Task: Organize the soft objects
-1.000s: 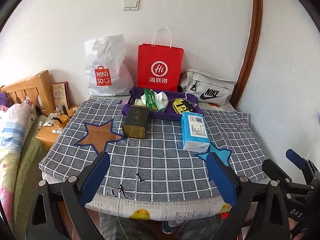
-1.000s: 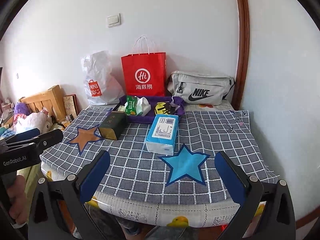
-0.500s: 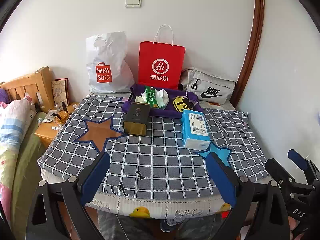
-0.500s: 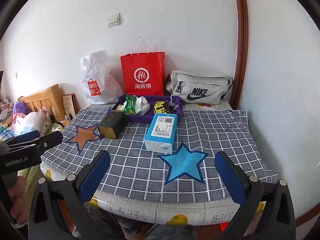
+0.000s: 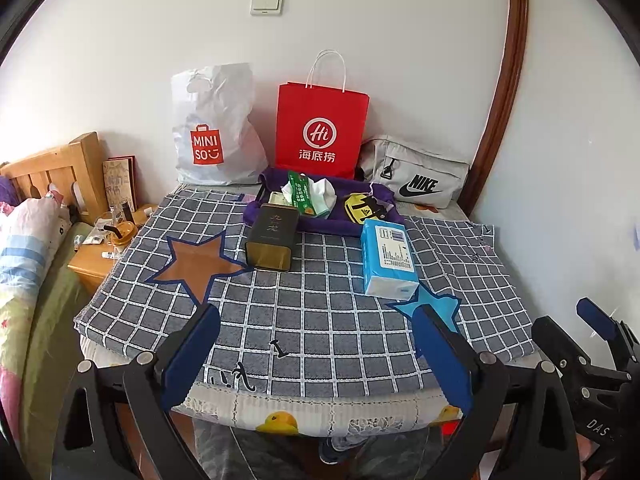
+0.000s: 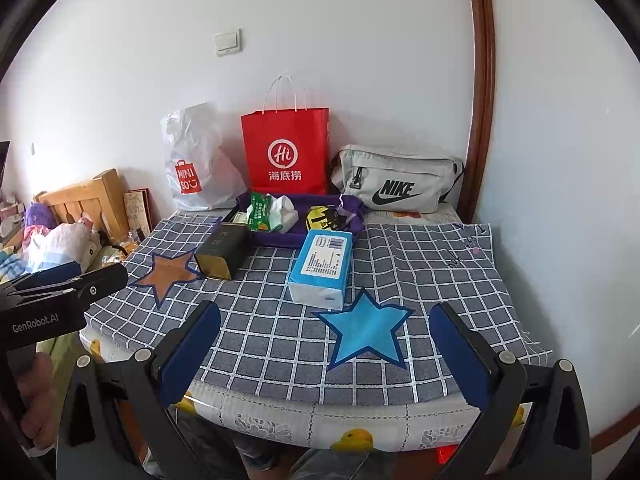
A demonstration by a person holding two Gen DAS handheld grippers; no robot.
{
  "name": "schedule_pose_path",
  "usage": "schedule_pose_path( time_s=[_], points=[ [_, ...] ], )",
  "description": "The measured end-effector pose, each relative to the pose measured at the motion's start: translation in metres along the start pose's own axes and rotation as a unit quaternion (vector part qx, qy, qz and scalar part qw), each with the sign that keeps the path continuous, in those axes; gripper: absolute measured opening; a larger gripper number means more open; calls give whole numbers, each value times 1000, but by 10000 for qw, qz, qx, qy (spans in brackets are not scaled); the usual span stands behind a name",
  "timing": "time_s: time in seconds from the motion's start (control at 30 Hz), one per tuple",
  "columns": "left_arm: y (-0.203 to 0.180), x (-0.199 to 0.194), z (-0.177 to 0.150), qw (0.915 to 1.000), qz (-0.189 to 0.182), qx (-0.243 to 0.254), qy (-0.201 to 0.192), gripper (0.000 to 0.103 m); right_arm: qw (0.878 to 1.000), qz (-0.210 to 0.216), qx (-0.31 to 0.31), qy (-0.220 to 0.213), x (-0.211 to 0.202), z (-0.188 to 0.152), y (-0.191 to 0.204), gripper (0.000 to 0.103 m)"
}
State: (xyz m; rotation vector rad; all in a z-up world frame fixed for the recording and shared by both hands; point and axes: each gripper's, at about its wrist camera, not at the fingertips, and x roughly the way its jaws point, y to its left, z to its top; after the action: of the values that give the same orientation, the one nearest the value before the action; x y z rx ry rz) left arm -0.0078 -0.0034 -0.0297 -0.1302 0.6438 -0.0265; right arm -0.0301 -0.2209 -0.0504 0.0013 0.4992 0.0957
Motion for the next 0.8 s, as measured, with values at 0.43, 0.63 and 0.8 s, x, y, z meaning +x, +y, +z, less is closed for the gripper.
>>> schedule_pose_path(
  time_s=[0.43, 0.63, 0.8],
  points=[
    [-1, -1, -2, 10000, -14, -6, 0, 97, 9999, 29, 57, -87, -7, 2, -2, 103],
    [-2, -1, -2, 10000, -14, -9, -2, 97, 9999, 12, 64, -110, -9, 1, -3, 103],
    [-2, -1, -2, 10000, -13, -11, 0, 97, 9999, 5, 60, -102, -9, 2, -3, 103]
  ],
)
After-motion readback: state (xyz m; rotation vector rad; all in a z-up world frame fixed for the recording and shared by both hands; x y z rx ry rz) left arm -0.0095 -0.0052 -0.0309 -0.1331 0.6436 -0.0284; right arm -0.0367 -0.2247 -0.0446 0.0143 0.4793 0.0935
